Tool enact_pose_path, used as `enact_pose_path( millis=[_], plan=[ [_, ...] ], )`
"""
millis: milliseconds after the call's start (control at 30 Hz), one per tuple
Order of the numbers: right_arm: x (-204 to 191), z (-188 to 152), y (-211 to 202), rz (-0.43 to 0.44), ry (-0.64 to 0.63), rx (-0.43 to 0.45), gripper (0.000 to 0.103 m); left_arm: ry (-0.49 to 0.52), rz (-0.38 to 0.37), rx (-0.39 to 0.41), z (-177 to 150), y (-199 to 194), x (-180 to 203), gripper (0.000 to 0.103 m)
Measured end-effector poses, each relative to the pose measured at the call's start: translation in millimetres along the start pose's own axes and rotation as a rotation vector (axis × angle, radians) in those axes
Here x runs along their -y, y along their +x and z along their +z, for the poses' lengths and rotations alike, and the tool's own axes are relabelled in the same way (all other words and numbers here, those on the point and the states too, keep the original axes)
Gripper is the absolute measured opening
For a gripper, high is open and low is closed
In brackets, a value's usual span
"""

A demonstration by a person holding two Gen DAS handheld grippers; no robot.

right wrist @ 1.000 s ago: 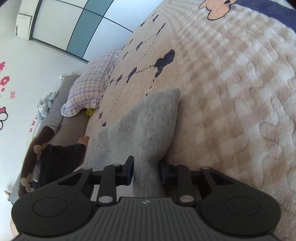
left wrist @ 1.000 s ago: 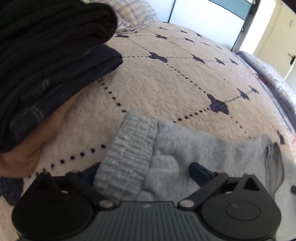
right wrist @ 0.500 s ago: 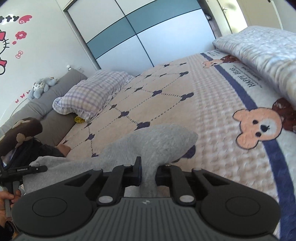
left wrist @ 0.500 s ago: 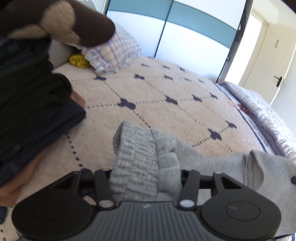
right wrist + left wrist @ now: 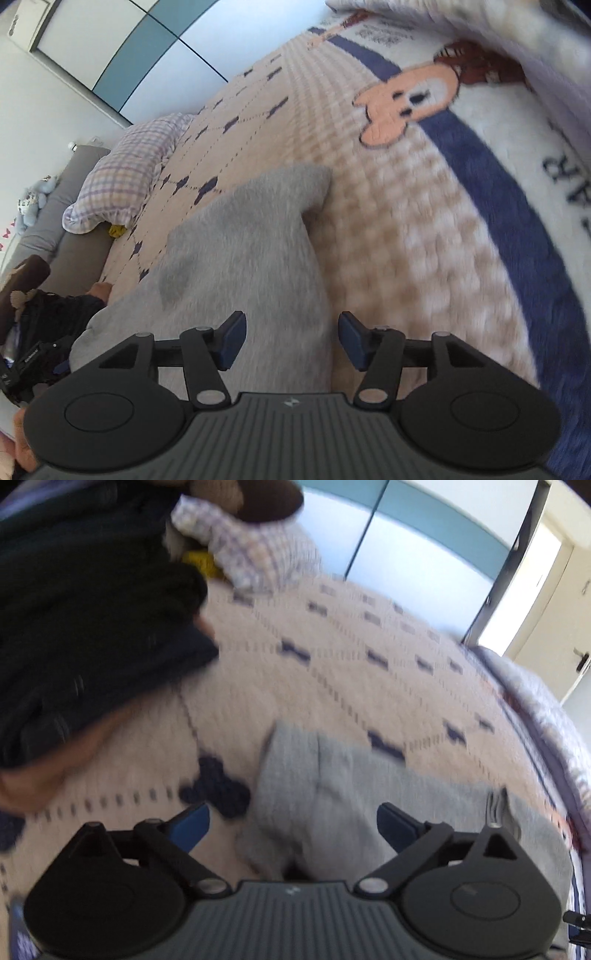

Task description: Fold clothes

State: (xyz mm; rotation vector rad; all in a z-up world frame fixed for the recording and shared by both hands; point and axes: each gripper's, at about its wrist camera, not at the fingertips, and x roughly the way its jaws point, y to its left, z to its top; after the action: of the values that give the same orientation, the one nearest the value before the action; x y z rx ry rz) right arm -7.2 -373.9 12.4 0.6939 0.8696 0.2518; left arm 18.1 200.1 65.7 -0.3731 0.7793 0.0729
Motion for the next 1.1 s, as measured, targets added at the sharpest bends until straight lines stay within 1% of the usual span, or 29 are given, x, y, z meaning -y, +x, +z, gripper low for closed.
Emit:
enact_pose_path(
  millis=[33, 67, 100, 133, 200, 233, 267, 300, 333, 367, 400, 467, 500, 533, 567, 600, 633, 700, 733, 767, 800, 867, 900, 967, 1000, 1033, 1067, 1100],
  plan=[
    [0.5, -8.2, -2.0, 0.013, 0.013, -0.004, 0.059, 0.002, 0.016, -0.015, -7.2, 4.0, 2.3, 0.098],
    [0.7, -15.2, -4.2, 0.024, 0.025, -0.008, 0.058, -0.016, 0.030, -0.021, -12.6, 7.8, 2.4, 0.098],
    [-0.1, -21.0, -6.6, 0.029, 0.031, -0.012, 0.052, -0.034, 0.044, -0.028, -18.0, 11.6, 2.5, 0.099],
    [-2.6, -25.9, -8.7, 0.017, 0.022, -0.013, 0.042, -0.076, 0.031, -0.037, -20.4, 15.8, 0.4, 0.102],
    [-9.5, -29.4, -8.6, -0.021, -0.027, -0.025, 0.033, -0.170, -0.026, -0.070, -21.6, 31.1, -5.2, 0.102],
    [-11.5, -27.5, -8.4, -0.030, -0.036, -0.032, 0.028, -0.194, -0.014, -0.083, -22.2, 37.7, -5.7, 0.101],
    [-14.0, -24.1, -9.9, -0.035, -0.040, -0.036, 0.025, -0.181, 0.005, -0.080, -21.2, 38.4, -2.0, 0.090],
    [-17.9, -19.5, -14.1, -0.032, -0.043, -0.030, 0.021, -0.152, 0.001, -0.069, -19.4, 34.8, 2.5, 0.077],
    [-23.9, -16.1, -20.0, -0.023, -0.058, -0.017, 0.020, -0.134, 0.003, -0.061, -18.2, 29.9, 5.2, 0.071],
    [-31.0, -13.6, -26.3, -0.012, -0.081, -0.004, 0.020, -0.132, 0.005, -0.048, -18.5, 24.7, 5.1, 0.066],
    [-37.2, -12.4, -30.6, -0.006, -0.104, 0.002, 0.020, -0.136, -0.007, -0.044, -19.2, 22.2, 3.1, 0.063],
    [-41.2, -16.2, -26.6, -0.033, -0.163, -0.045, 0.021, -0.154, -0.012, -0.046, -22.7, 22.6, -2.2, 0.062],
    [-40.3, -20.1, -17.4, -0.084, -0.209, -0.093, 0.026, -0.162, -0.020, -0.044, -24.6, 23.3, -4.8, 0.063],
    [-38.7, -23.9, -8.7, -0.139, -0.257, -0.124, 0.035, -0.168, -0.028, -0.039, -25.9, 23.6, -6.5, 0.063],
    [-37.7, -26.6, -4.0, -0.177, -0.297, -0.129, 0.036, -0.175, -0.035, -0.034, -26.3, 23.2, -7.9, 0.064],
    [-39.2, -26.4, -3.8, -0.203, -0.306, -0.118, 0.037, -0.177, -0.041, -0.030, -26.3, 22.4, -8.4, 0.065],
    [-47.2, -24.0, -8.7, -0.242, -0.319, -0.074, 0.039, -0.176, -0.047, -0.026, -26.0, 21.8, -8.9, 0.067],
    [-72.1, -20.1, -19.3, -0.355, -0.403, 0.045, 0.042, -0.179, -0.047, -0.024, -24.4, 22.2, -9.9, 0.072],
    [-86.2, -20.0, -20.1, -0.376, -0.451, 0.090, 0.047, -0.180, -0.041, -0.022, -23.4, 23.2, -10.4, 0.076],
    [-100.0, -20.2, -18.6, -0.367, -0.492, 0.124, 0.048, -0.181, -0.035, -0.020, -22.4, 24.3, -11.0, 0.078],
    [-112.6, -23.1, -10.4, -0.321, -0.534, 0.118, 0.048, -0.182, -0.029, -0.018, -21.4, 25.5, -11.6, 0.078],
    [-136.1, -33.2, 16.4, -0.168, -0.617, 0.043, 0.047, -0.192, -0.032, -0.013, -21.9, 26.3, -12.7, 0.078],
    [-148.7, -42.9, 32.6, -0.110, -0.668, 0.000, 0.047, -0.193, -0.032, -0.009, -22.5, 26.3, -12.5, 0.077],
    [-172.0, -69.4, 66.6, -0.067, -0.795, -0.072, 0.046, -0.168, -0.022, -0.005, -24.3, 25.5, -10.4, 0.077],
    [-179.8, -78.4, 78.1, -0.059, -0.826, -0.088, 0.038, -0.156, -0.017, -0.004, -25.1, 25.0, -9.5, 0.076],
    [-184.9, -84.0, 85.5, -0.058, -0.830, -0.090, 0.029, -0.149, -0.018, -0.002, -25.0, 23.9, -9.4, 0.075],
    [-189.9, -89.6, 93.0, -0.056, -0.835, -0.093, 0.019, -0.142, -0.019, -0.001, -24.8, 22.7, -9.3, 0.074],
    [-192.5, -91.7, 95.4, -0.046, -0.821, -0.098, 0.006, -0.135, -0.020, 0.001, -24.6, 21.5, -9.2, 0.074]
  ],
)
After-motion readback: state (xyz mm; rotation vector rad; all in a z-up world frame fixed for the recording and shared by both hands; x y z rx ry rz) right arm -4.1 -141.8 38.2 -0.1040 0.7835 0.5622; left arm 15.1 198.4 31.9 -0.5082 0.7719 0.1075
